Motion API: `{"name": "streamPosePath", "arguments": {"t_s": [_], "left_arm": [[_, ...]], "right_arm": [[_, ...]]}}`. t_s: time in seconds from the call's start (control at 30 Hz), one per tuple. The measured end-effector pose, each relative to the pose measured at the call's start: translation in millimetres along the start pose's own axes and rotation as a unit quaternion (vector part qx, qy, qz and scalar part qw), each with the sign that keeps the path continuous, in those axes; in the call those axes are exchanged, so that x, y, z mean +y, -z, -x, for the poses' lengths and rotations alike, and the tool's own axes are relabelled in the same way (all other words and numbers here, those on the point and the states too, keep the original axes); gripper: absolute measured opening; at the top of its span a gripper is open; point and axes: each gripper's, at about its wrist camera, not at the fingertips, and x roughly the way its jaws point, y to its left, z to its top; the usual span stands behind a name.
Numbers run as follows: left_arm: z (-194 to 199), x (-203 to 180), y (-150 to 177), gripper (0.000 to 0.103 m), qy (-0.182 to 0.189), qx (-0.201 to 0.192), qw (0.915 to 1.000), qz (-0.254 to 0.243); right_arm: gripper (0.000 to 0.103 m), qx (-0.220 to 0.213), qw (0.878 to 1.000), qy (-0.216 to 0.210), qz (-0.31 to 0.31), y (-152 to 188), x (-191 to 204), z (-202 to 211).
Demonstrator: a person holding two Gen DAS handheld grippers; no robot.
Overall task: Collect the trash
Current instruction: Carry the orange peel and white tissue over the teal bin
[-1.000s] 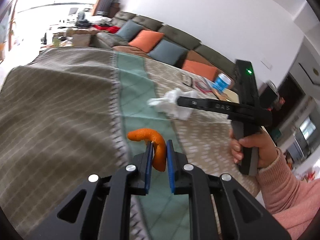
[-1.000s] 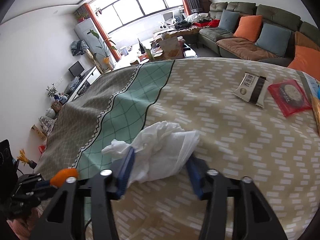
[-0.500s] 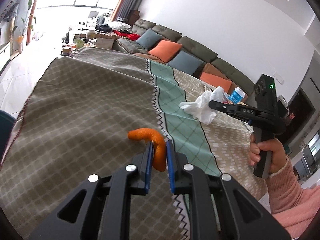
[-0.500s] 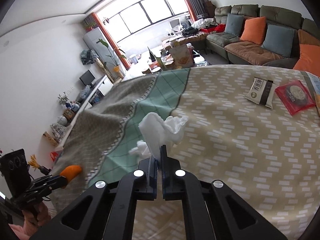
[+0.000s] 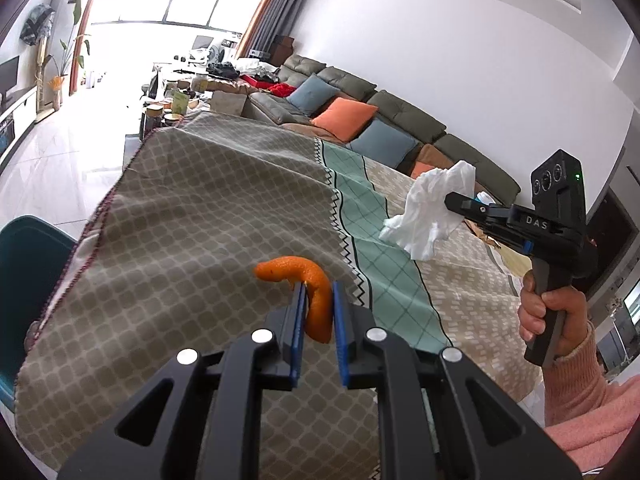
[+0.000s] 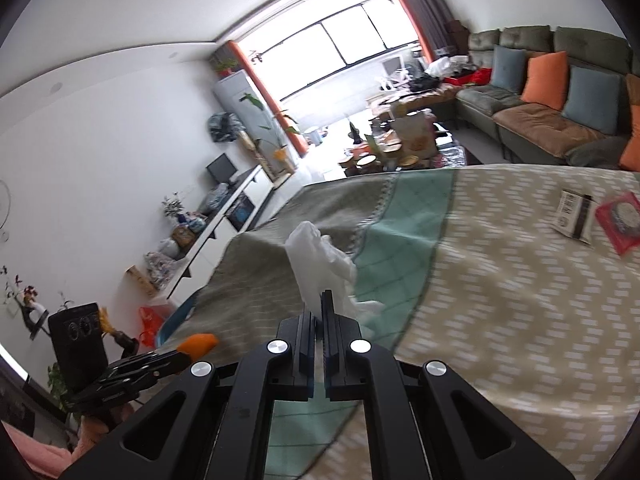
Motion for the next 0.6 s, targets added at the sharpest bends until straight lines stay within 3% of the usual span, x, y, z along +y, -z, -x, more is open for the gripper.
{"name": "streamPosePath", "arguments": {"t_s": [0.6], "left_arm": [[38,15,6,0.014,-0.035,-0.032,0.9988,0.015]], "right_arm": [[0.002,0.009,0.997,-0.071,0.031,0,49,-14]]}}
